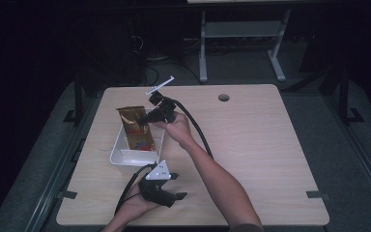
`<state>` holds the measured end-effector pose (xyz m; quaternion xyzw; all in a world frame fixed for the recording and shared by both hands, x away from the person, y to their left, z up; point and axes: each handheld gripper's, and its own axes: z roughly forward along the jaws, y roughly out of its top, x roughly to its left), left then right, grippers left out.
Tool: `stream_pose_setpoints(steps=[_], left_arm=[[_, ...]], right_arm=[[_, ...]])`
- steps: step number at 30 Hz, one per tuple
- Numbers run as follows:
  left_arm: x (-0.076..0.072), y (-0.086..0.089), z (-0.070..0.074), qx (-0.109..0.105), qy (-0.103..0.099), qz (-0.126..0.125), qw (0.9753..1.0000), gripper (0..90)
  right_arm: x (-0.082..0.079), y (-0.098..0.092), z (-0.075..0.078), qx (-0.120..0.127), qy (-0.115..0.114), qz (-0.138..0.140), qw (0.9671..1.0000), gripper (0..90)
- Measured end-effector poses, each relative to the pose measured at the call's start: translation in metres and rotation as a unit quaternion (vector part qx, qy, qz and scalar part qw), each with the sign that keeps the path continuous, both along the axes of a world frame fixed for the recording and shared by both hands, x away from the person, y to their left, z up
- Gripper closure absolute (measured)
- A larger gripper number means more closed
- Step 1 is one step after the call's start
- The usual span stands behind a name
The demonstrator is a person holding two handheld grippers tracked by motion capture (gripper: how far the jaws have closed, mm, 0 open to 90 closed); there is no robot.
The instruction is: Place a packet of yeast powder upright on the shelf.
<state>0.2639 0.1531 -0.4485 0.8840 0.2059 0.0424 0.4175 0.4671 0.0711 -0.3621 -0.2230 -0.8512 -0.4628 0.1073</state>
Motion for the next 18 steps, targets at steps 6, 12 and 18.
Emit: stream_pose_setpoints(steps=[6,12,18], left_arm=[[0.000,0.000,0.000,0.000,0.002,-0.001,1.0000,27.4],[0.001,0.000,0.000,0.000,-0.002,0.002,1.0000,27.4],[0.001,-0.002,-0.001,0.001,0.002,0.000,1.0000,27.0]], right_arm=[[0.000,-0.004,-0.006,0.005,0.006,0.000,1.0000,82.8],[0.001,-0.008,-0.010,0.009,0.014,-0.004,0.9999,80.2],[0.002,-0.011,-0.009,0.003,0.019,-0.008,0.9998,73.1]])
